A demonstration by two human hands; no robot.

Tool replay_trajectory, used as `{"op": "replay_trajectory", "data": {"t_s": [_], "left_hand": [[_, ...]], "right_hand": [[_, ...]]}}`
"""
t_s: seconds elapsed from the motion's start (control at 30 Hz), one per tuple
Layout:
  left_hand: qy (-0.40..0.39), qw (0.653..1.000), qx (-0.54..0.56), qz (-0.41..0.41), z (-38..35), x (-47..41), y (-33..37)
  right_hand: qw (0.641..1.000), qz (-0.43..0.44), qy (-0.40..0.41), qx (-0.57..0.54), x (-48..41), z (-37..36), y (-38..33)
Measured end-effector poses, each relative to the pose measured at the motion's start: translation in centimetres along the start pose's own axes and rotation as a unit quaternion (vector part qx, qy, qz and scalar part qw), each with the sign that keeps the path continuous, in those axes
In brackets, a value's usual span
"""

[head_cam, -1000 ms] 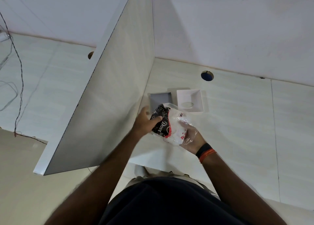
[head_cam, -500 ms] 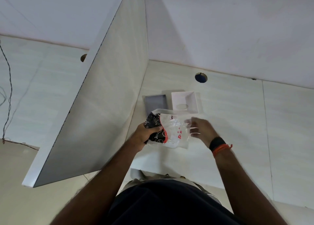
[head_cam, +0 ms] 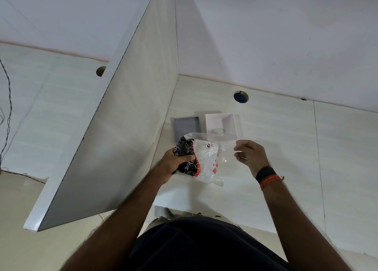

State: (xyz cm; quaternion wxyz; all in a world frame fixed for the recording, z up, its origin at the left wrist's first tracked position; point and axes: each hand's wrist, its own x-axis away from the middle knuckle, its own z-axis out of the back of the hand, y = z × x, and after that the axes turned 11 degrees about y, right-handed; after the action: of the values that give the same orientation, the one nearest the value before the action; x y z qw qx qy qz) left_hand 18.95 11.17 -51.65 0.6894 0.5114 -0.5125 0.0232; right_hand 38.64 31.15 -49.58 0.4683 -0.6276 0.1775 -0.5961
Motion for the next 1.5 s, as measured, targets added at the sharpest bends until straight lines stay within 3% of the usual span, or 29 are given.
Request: {"op": "replay_trajectory", "data": {"t_s": [0.07,0.23,0.37,0.6,1.03,1.17,1.33,1.43,1.5], "left_hand": [[0.018,1.0,0.011,0.006,0.3,-0.4,-0.4],[0.024,0.999,0.015,0.018,0.0,-0.6,-1.2],[0.026,0.999,0.017,0.019,-0.2,-0.9,-1.6],[0.034,0.999,0.006,0.027,0.0,-1.1,-2.2],[0.011,0.999,-0.037,0.037,-1.3,-1.4,-3.1],[0.029,0.998,-0.039,0.05,-1.6,-1.3,-3.5],[0.093,0.993,-0.042,0.058,0.3,-2.4,-4.6],[0.119,0.988,-0.082,0.053,1.3,-3.0,-5.5],[0.141,0.982,-0.121,0.042,1.4,-3.3,-6.0]], "right_hand": [[0.999,-0.024,0.029,-0.024,-0.5,0.5,0.2],[0.997,-0.071,-0.028,-0.024,0.3,-1.2,1.0],[0.998,-0.066,-0.023,0.006,0.9,-2.4,2.4],[0.988,-0.087,-0.117,0.046,1.6,-2.6,3.7],[0.972,-0.129,-0.188,0.051,2.3,-4.7,4.8],[0.98,-0.094,-0.164,0.064,1.9,-4.6,5.6],[0.987,-0.145,-0.055,0.038,-0.3,-0.8,6.2],[0.99,-0.138,0.025,-0.026,-1.5,2.5,6.0],[0.988,-0.129,0.034,-0.078,-2.0,4.0,5.4]]}}
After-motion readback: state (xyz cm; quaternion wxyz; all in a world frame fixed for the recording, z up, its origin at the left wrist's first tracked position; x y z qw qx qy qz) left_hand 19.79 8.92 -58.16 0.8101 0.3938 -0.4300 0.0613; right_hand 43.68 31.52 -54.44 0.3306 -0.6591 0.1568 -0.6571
